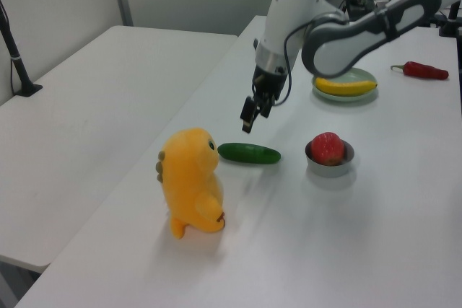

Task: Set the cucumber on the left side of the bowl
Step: 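Close the gripper around the middle of the cucumber and lift it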

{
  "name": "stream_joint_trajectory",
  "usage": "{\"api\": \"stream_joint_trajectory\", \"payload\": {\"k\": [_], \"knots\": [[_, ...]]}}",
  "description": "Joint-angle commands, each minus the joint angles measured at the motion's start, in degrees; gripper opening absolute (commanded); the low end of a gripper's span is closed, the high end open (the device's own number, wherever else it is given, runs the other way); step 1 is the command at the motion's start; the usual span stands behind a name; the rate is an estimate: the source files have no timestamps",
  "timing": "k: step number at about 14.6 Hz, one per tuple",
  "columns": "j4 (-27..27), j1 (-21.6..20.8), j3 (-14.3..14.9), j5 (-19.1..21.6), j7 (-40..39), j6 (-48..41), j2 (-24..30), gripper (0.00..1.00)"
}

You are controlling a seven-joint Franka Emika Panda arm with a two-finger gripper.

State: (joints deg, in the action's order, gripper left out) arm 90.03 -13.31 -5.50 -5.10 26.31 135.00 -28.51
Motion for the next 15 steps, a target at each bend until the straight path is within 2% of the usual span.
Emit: {"api": "stream_joint_trajectory", "payload": {"k": [1, 3, 4, 7, 11, 12, 13, 15], "knots": [[-1.3, -1.2, 0.7, -2.7, 1.6, 1.5, -2.4, 1.0], [-1.5, -2.2, 1.5, -2.8, 1.6, 1.7, -3.7, 1.0], [-3.4, -2.5, 1.9, -2.9, 1.5, 1.6, -5.4, 1.0], [-3.8, -2.8, 1.9, -4.6, 1.6, 1.6, -7.0, 1.0], [-5.3, -2.7, 1.9, -4.8, 1.6, 1.5, -8.7, 1.0], [-5.3, -2.8, 1.9, -5.9, 1.6, 1.5, -8.9, 0.95], [-5.2, -2.9, 1.7, -8.5, 1.6, 1.5, -9.6, 0.45], [-5.1, -2.9, 1.6, -9.7, 3.0, 1.3, -9.7, 0.34]]}}
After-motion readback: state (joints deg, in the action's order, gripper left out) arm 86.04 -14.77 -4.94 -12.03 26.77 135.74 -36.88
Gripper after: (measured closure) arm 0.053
